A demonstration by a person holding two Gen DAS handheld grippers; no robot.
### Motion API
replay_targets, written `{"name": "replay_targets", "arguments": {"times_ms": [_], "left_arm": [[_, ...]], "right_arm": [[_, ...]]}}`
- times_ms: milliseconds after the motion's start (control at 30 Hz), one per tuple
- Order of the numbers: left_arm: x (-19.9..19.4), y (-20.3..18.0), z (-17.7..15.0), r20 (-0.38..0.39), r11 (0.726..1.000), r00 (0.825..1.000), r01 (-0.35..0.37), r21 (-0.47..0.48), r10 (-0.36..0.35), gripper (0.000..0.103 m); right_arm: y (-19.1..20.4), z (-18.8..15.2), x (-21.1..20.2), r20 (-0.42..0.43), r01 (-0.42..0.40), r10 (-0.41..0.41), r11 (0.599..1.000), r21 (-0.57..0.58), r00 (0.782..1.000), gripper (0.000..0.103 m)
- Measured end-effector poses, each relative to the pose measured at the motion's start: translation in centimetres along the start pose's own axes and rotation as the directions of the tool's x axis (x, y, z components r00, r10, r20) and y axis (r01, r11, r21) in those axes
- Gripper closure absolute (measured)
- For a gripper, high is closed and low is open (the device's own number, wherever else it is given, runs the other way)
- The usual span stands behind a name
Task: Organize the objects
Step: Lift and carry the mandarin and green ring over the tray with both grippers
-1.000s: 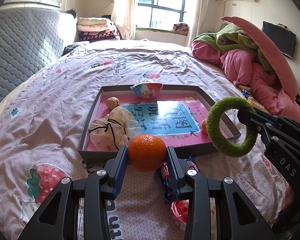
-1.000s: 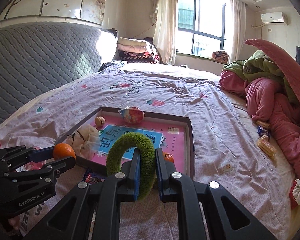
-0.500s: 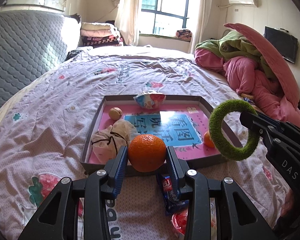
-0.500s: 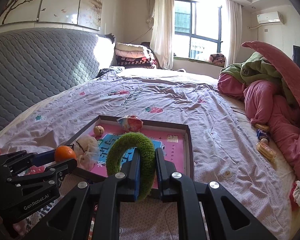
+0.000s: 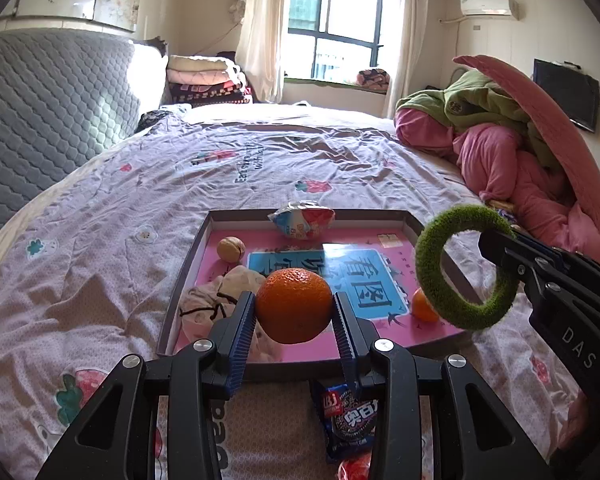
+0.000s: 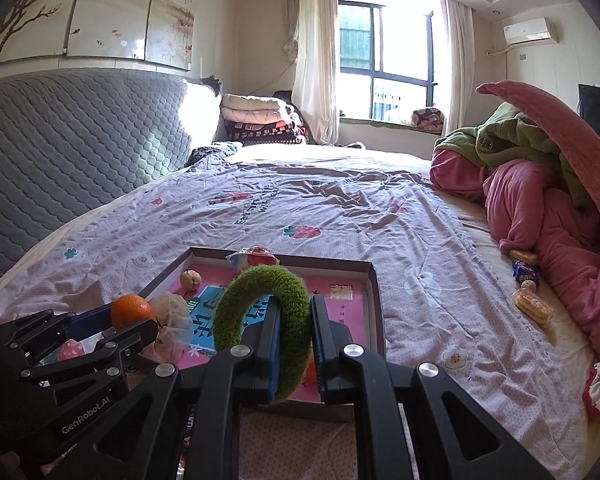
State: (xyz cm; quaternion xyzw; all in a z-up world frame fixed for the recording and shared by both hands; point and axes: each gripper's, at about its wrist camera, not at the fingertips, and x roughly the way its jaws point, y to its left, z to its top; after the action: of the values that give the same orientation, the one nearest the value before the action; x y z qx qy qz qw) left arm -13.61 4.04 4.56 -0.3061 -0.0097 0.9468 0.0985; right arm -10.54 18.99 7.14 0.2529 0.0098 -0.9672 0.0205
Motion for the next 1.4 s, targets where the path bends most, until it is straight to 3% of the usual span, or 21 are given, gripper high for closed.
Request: {"name": "replay_targets", "arguments": {"times_ms": [767, 1400], "left_arm": [[4.1, -0.2, 1.1, -0.05, 0.999, 0.998, -0.026, -0.024, 0.025, 0.063], [7.7, 0.7, 0.7, -0.135, 0.998, 0.991, -0.017, -0.055, 0.009, 0.063]], "right_arm": [[-0.5, 1.4, 3.4, -0.011, 0.024, -0.024, 0.999, 0.025, 1.0, 0.089], [0.6, -0.1, 8.0, -0.112, 0.009, -0.009, 1.0, -0.005, 0.994, 0.089]]}}
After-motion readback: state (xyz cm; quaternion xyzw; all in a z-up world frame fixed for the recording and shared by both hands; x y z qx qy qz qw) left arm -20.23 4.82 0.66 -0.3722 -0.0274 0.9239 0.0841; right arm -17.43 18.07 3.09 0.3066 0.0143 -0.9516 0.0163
